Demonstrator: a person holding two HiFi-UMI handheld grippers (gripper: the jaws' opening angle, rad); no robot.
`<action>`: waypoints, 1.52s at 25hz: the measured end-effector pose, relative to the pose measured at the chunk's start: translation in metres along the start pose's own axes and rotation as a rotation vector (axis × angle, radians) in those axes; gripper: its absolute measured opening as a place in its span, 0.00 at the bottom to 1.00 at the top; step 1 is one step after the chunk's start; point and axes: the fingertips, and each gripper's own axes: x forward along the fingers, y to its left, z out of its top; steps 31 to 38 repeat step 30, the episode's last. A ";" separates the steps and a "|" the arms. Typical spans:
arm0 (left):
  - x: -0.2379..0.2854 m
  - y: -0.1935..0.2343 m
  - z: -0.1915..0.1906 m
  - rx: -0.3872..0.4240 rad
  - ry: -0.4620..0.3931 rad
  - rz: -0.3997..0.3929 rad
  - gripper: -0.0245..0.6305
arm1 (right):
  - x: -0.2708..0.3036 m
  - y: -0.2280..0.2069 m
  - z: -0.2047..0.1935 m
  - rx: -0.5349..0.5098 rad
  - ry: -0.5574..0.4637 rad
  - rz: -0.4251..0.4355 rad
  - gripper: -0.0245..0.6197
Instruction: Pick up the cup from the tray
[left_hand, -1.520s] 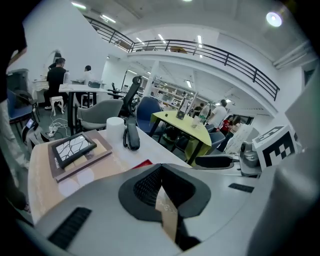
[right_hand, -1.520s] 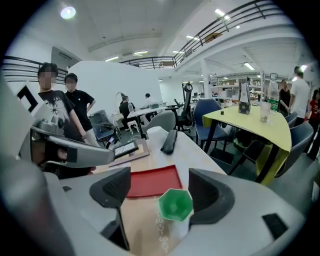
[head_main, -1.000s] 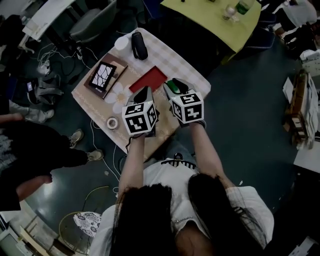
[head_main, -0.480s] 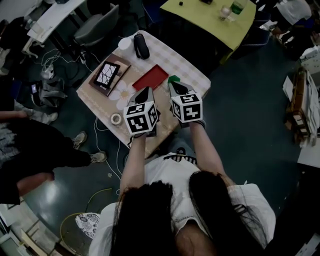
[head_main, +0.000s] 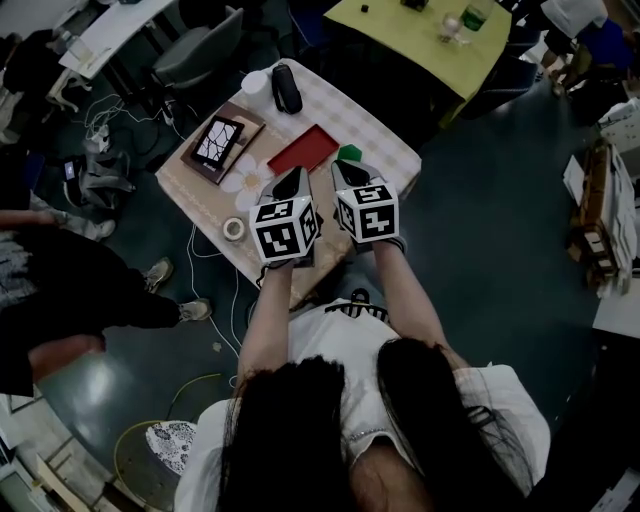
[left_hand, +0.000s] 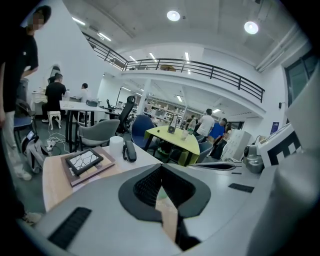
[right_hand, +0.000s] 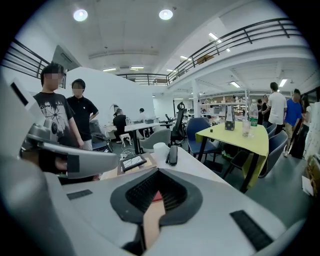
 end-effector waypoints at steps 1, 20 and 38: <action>-0.001 0.001 0.000 0.001 0.000 0.002 0.04 | 0.000 0.001 -0.001 0.003 0.004 0.002 0.06; -0.018 0.007 0.003 -0.003 -0.030 0.000 0.04 | -0.005 0.012 0.000 -0.032 0.007 -0.019 0.05; -0.022 0.006 -0.005 -0.006 -0.025 -0.005 0.04 | -0.009 0.015 -0.008 -0.031 0.012 -0.028 0.05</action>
